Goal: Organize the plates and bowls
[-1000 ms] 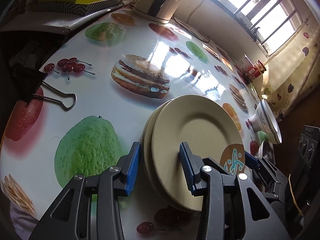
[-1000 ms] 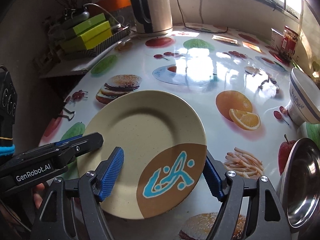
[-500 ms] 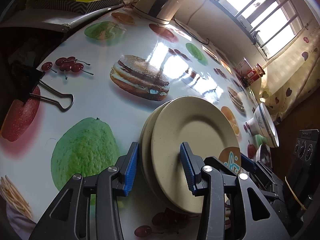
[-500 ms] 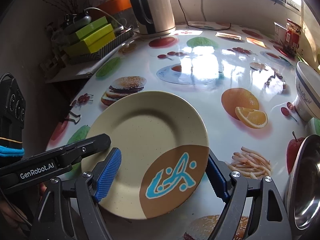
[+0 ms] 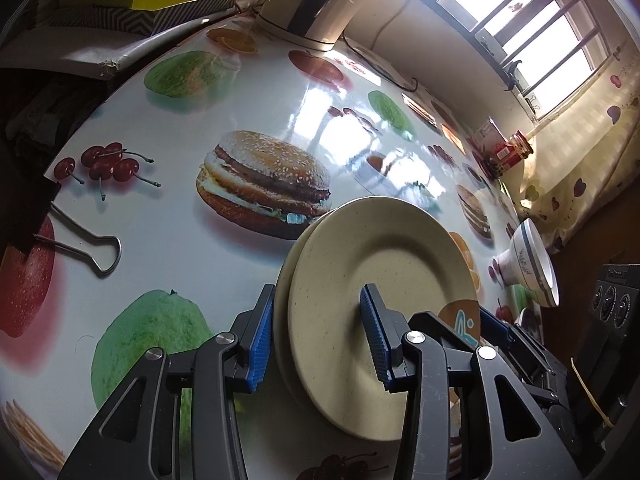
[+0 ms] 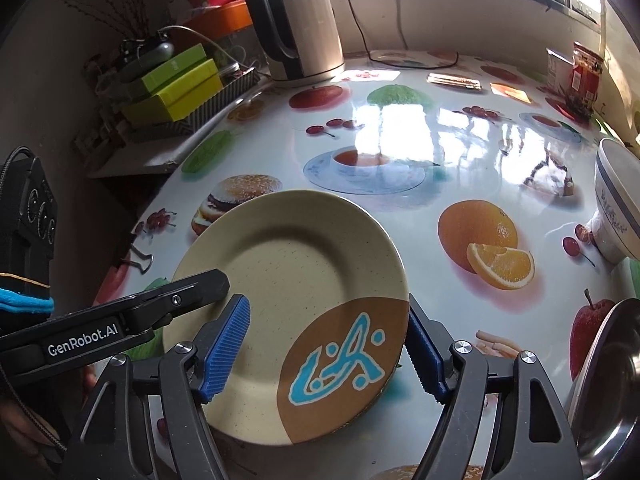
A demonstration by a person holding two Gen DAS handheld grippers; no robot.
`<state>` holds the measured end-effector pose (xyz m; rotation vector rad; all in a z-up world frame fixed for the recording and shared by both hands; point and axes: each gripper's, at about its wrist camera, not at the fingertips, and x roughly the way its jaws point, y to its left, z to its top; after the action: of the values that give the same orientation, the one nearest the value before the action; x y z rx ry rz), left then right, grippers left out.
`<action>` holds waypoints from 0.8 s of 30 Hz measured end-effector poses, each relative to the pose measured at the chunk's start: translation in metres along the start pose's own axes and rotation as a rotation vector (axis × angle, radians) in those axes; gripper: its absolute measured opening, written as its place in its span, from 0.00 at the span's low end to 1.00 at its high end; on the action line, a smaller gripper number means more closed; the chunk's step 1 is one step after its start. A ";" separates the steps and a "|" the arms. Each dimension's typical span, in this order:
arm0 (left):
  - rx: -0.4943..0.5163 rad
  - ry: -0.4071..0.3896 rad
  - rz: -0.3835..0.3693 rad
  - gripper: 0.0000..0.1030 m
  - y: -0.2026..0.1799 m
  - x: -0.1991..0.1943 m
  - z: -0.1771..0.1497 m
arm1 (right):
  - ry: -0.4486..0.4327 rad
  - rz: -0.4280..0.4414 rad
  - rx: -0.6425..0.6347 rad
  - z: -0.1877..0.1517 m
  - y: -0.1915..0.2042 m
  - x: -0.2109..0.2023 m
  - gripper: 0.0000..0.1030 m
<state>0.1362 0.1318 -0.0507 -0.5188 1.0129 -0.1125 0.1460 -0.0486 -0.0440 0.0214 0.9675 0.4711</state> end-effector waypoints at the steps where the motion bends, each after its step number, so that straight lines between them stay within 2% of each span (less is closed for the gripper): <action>1: 0.003 -0.001 0.001 0.41 -0.001 0.001 0.003 | -0.001 0.001 0.004 0.003 -0.001 0.001 0.74; 24: 0.038 0.027 -0.013 0.41 -0.011 0.040 0.067 | -0.001 -0.014 0.074 0.059 -0.024 0.035 0.73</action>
<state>0.2152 0.1339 -0.0485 -0.4908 1.0325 -0.1503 0.2185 -0.0450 -0.0425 0.0822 0.9831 0.4224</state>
